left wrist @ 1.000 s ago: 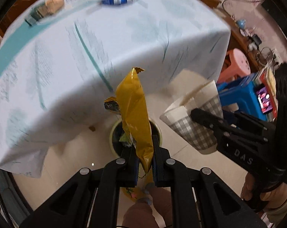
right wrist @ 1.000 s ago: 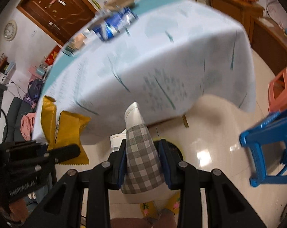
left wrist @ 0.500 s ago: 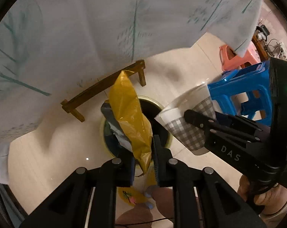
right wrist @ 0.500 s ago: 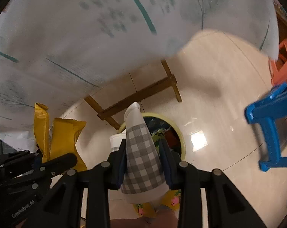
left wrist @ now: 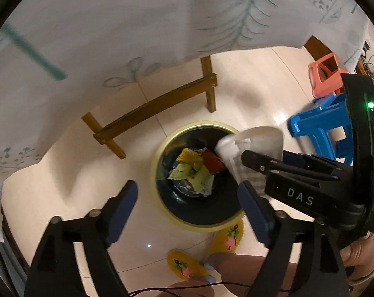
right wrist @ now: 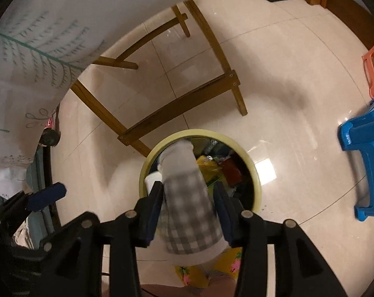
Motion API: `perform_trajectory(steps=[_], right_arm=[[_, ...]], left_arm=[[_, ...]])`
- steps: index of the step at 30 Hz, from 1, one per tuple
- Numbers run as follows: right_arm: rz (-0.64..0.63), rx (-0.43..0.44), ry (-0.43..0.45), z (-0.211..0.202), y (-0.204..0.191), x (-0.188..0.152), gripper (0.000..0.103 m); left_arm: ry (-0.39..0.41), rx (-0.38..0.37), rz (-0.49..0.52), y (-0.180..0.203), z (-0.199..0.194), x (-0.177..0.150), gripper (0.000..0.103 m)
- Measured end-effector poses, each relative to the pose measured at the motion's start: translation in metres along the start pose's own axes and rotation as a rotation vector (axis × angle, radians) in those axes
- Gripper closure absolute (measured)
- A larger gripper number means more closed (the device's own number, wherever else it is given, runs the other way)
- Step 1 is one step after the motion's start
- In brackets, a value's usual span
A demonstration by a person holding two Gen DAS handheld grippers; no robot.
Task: Collect trash
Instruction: 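Open both grippers to drop the wrapper and cup into the bin, then move both tools back toward the table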
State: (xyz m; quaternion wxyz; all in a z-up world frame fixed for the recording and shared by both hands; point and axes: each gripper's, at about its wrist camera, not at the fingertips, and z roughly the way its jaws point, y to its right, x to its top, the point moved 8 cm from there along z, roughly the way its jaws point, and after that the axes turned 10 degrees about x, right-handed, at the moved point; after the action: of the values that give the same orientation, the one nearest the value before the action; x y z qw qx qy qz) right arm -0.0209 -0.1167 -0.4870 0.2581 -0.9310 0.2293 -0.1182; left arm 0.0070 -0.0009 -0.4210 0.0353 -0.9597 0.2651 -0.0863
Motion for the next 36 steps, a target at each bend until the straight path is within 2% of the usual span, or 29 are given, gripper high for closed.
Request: perform_trajectory(steps=[1, 3, 4, 6, 15, 19, 23, 28, 36], right_arm=[[0.006, 0.005, -0.007, 0.002, -0.002, 0.000, 0.046], [0.001, -0.006, 0.000, 0.000, -0.005, 0.000, 0.034], [-0.003, -0.016, 0.005, -0.001, -0.007, 0.001, 0.032], [-0.007, -0.027, 0.011, -0.004, -0.009, 0.001, 0.028], [-0.029, -0.044, 0.052, -0.048, -0.026, -0.001, 0.027], [-0.004, -0.066, 0.082, -0.078, -0.031, -0.003, 0.027], [0.018, -0.079, 0.115, -0.116, -0.038, -0.006, 0.027], [0.018, -0.065, 0.149, -0.168, -0.059, -0.009, 0.027], [-0.041, -0.037, 0.238, -0.257, -0.105, 0.002, 0.027]], left_arm=[[0.005, 0.005, -0.006, -0.002, 0.000, 0.001, 0.014], [0.015, 0.020, -0.015, -0.008, -0.005, 0.002, 0.008], [0.016, 0.026, -0.016, -0.009, -0.005, 0.002, 0.003], [0.018, 0.034, -0.018, -0.012, -0.011, 0.001, 0.001], [0.045, 0.001, -0.009, -0.010, -0.063, 0.001, 0.001], [0.018, -0.041, -0.007, -0.005, -0.095, -0.001, 0.001], [0.033, -0.025, -0.005, -0.006, -0.133, 0.001, 0.001], [0.069, -0.041, -0.026, -0.011, -0.190, 0.012, 0.001], [0.184, -0.059, -0.053, -0.027, -0.281, 0.039, 0.001]])
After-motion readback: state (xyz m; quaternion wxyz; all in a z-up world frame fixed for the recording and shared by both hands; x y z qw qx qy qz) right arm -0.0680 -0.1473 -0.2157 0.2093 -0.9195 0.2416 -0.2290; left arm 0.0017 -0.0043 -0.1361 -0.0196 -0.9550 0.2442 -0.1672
